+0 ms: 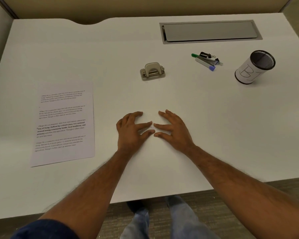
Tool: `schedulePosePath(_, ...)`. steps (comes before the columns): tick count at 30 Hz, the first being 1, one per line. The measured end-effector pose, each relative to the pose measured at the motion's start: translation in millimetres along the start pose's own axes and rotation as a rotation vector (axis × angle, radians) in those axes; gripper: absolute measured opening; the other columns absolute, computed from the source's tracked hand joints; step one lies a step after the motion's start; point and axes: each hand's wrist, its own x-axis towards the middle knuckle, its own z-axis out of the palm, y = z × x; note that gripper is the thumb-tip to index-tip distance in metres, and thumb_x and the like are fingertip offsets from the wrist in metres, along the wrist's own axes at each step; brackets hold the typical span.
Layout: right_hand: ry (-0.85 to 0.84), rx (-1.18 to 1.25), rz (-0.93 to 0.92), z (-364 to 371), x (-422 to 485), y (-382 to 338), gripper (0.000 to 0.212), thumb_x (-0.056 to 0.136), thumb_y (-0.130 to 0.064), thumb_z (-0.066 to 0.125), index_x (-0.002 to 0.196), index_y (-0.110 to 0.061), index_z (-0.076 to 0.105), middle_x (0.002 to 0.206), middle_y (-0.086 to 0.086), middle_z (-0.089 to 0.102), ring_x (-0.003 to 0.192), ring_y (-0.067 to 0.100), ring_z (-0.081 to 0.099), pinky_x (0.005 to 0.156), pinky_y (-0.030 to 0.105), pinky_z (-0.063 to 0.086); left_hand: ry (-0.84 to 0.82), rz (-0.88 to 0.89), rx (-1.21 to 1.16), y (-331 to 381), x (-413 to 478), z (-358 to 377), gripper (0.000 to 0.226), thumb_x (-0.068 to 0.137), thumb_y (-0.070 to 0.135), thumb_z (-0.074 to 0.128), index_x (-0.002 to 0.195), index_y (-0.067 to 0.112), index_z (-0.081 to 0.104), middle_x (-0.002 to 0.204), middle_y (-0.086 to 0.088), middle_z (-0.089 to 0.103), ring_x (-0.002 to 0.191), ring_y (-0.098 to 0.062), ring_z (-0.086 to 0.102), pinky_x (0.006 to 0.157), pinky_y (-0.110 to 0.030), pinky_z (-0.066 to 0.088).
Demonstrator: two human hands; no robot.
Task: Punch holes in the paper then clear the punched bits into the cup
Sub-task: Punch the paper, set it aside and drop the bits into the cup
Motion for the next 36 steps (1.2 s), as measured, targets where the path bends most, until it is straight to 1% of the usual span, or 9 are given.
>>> schedulePosePath(8, 0.08, 0.0, 0.009, 3, 9, -4, 0.019, 0.081, -0.042, 0.071, 0.098, -0.034, 0.076, 0.129, -0.015, 0.059, 0.133, 0.014, 0.038, 0.111, 0.034, 0.026, 0.046, -0.057, -0.051, 7, 3, 3, 0.017, 0.082, 0.058, 0.064, 0.089, 0.047, 0.075, 0.131, 0.021, 0.052, 0.128, -0.012, 0.039, 0.106, -0.033, 0.019)
schedulePosePath(11, 0.107, 0.021, -0.002, 2, 13, -4, 0.016, 0.078, -0.04, 0.074, 0.091, -0.032, 0.078, 0.115, -0.012, 0.063, 0.12, 0.012, 0.046, 0.103, 0.036, 0.035, 0.041, -0.069, -0.056, 9, 2, 4, 0.015, 0.085, 0.053, 0.064, 0.086, 0.044, 0.076, 0.133, 0.02, 0.051, 0.13, -0.013, 0.039, 0.106, -0.032, 0.017)
schedulePosePath(14, 0.114, 0.003, -0.005, 1, 15, -7, 0.012, 0.079, -0.04, 0.074, 0.086, -0.032, 0.078, 0.105, -0.012, 0.062, 0.109, 0.012, 0.049, 0.096, 0.034, 0.037, 0.054, -0.058, -0.036, 12, 2, 5, 0.018, 0.088, 0.049, 0.062, 0.086, 0.039, 0.077, 0.135, 0.014, 0.052, 0.13, -0.014, 0.041, 0.108, -0.035, 0.019)
schedulePosePath(17, 0.094, -0.054, -0.018, -1, 16, -9, 0.01, 0.082, -0.038, 0.07, 0.087, -0.032, 0.076, 0.1, -0.01, 0.061, 0.104, 0.016, 0.05, 0.093, 0.033, 0.035, 0.06, -0.022, -0.011, 15, 0, 6, 0.021, 0.091, 0.045, 0.059, 0.086, 0.034, 0.076, 0.133, 0.01, 0.054, 0.128, -0.016, 0.044, 0.109, -0.039, 0.024)
schedulePosePath(21, 0.031, -0.167, -0.036, 0, 18, -14, 0.012, 0.09, -0.03, 0.062, 0.091, -0.026, 0.073, 0.097, -0.008, 0.059, 0.096, 0.017, 0.05, 0.093, 0.034, 0.031, 0.045, -0.009, -0.001, 20, 3, 4, 0.018, 0.092, 0.033, 0.06, 0.088, 0.026, 0.076, 0.123, 0.006, 0.057, 0.123, -0.019, 0.047, 0.107, -0.037, 0.023)
schedulePosePath(27, -0.064, -0.273, -0.012, 2, 19, -21, 0.019, 0.096, -0.019, 0.048, 0.095, -0.016, 0.067, 0.099, 0.001, 0.054, 0.093, 0.02, 0.05, 0.091, 0.039, 0.032, -0.043, -0.011, 0.008, 25, 12, 3, 0.015, 0.093, 0.02, 0.059, 0.088, 0.017, 0.073, 0.11, 0.004, 0.058, 0.114, -0.018, 0.047, 0.092, -0.029, 0.019)
schedulePosePath(30, -0.075, -0.195, 0.033, -2, 20, -24, 0.018, 0.097, -0.017, 0.047, 0.095, -0.014, 0.064, 0.099, 0.002, 0.055, 0.093, 0.02, 0.05, 0.088, 0.037, 0.034, -0.09, -0.003, 0.005, 28, 19, -1, 0.016, 0.094, 0.02, 0.057, 0.089, 0.015, 0.071, 0.107, 0.002, 0.059, 0.106, -0.019, 0.048, 0.087, -0.028, 0.024)
schedulePosePath(33, -0.068, 0.053, 0.09, -12, 20, -26, 0.015, 0.096, -0.012, 0.049, 0.09, -0.007, 0.062, 0.092, 0.005, 0.063, 0.086, 0.02, 0.055, 0.081, 0.036, 0.044, -0.109, -0.035, -0.17, 37, 23, -6, 0.014, 0.095, 0.017, 0.057, 0.085, 0.014, 0.067, 0.094, 0.002, 0.062, 0.087, -0.013, 0.054, 0.08, -0.026, 0.04)
schedulePosePath(36, -0.061, 0.33, 0.226, -24, 19, -31, 0.014, 0.094, -0.01, 0.052, 0.087, -0.004, 0.063, 0.084, 0.007, 0.067, 0.079, 0.018, 0.061, 0.072, 0.028, 0.049, -0.125, -0.16, -0.401, 52, 23, -11, 0.02, 0.095, 0.017, 0.056, 0.078, 0.021, 0.066, 0.076, 0.014, 0.065, 0.074, 0.0, 0.059, 0.065, -0.008, 0.041)
